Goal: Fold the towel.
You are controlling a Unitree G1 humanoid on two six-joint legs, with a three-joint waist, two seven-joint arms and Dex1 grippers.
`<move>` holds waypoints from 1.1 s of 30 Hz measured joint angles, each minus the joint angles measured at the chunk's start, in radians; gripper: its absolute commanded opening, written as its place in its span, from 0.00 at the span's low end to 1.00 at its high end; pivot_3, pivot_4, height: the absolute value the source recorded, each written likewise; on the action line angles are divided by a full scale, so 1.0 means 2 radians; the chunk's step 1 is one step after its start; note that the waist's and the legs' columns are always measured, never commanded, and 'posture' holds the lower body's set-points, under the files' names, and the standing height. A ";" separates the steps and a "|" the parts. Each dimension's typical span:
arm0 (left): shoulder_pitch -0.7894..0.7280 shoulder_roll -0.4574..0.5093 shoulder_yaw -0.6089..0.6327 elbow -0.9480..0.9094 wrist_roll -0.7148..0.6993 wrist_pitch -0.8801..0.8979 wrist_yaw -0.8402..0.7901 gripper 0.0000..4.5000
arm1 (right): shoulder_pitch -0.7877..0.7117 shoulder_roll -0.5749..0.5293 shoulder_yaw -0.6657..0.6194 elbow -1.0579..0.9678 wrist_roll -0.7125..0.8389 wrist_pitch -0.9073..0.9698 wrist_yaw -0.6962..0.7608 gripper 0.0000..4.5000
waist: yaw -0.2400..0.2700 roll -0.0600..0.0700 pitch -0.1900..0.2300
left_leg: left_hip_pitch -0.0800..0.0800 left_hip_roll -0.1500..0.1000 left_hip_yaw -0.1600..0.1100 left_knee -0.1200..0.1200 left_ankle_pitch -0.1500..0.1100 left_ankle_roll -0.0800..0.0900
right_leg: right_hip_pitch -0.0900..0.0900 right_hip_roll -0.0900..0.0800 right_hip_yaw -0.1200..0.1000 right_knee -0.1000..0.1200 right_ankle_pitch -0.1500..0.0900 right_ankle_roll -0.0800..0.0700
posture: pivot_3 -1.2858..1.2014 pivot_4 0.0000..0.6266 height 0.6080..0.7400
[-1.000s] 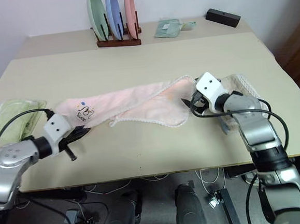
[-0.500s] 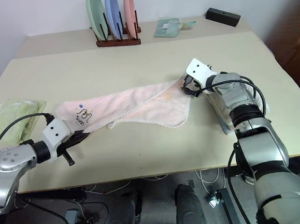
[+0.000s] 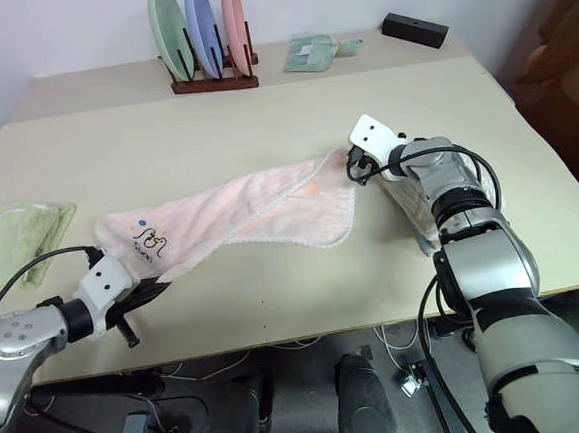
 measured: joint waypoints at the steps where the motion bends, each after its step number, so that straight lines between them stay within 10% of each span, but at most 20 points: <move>1: 0.001 0.000 0.000 0.001 0.000 -0.003 0.000 0.00 | -0.002 0.000 0.000 0.001 -0.001 0.000 -0.002 0.64 | 0.000 0.000 0.000 | 0.000 0.000 0.000 0.000 0.000 0.000 | 0.000 0.000 0.000 0.000 0.000 0.000 | 0.52 0.24 1.00; 3: 0.004 0.000 0.002 0.002 0.000 -0.008 0.000 0.00 | -0.005 0.001 0.000 0.004 -0.005 -0.002 -0.010 0.86 | 0.000 0.000 0.000 | 0.000 0.000 0.000 0.000 0.000 0.000 | 0.000 0.000 0.000 0.000 0.000 0.000 | 0.52 0.24 1.00; 10: 0.008 0.000 0.003 0.019 0.001 -0.037 -0.003 0.00 | -0.012 0.015 0.001 0.018 -0.021 -0.006 -0.020 0.86 | -0.001 0.000 0.000 | 0.000 0.000 0.000 0.000 0.000 0.000 | 0.000 0.000 0.000 0.001 0.000 0.000 | 0.52 0.24 1.00; 18: 0.014 -0.001 0.003 0.030 0.001 -0.055 -0.004 0.00 | -0.020 0.035 -0.006 0.022 -0.017 -0.026 -0.017 0.03 | -0.001 0.000 0.000 | 0.000 0.000 0.000 0.000 0.000 0.000 | 0.000 0.000 0.000 0.001 0.000 0.000 | 0.52 0.24 1.00; 28: 0.007 -0.012 0.008 0.033 -0.007 -0.055 0.009 0.00 | -0.020 0.021 -0.001 0.021 -0.031 -0.073 -0.026 0.01 | -0.001 0.001 0.000 | 0.000 0.000 0.000 0.000 0.000 0.000 | -0.001 0.000 0.000 0.001 0.000 0.000 | 0.52 0.24 1.00; 33: -0.151 -0.046 0.040 0.102 -0.029 -0.019 0.082 0.00 | -0.040 -0.009 0.000 0.003 -0.037 -0.103 -0.048 0.01 | 0.007 0.001 0.001 | 0.000 0.000 -0.001 0.001 0.001 -0.001 | -0.001 0.000 0.000 0.003 0.000 0.000 | 0.52 0.24 1.00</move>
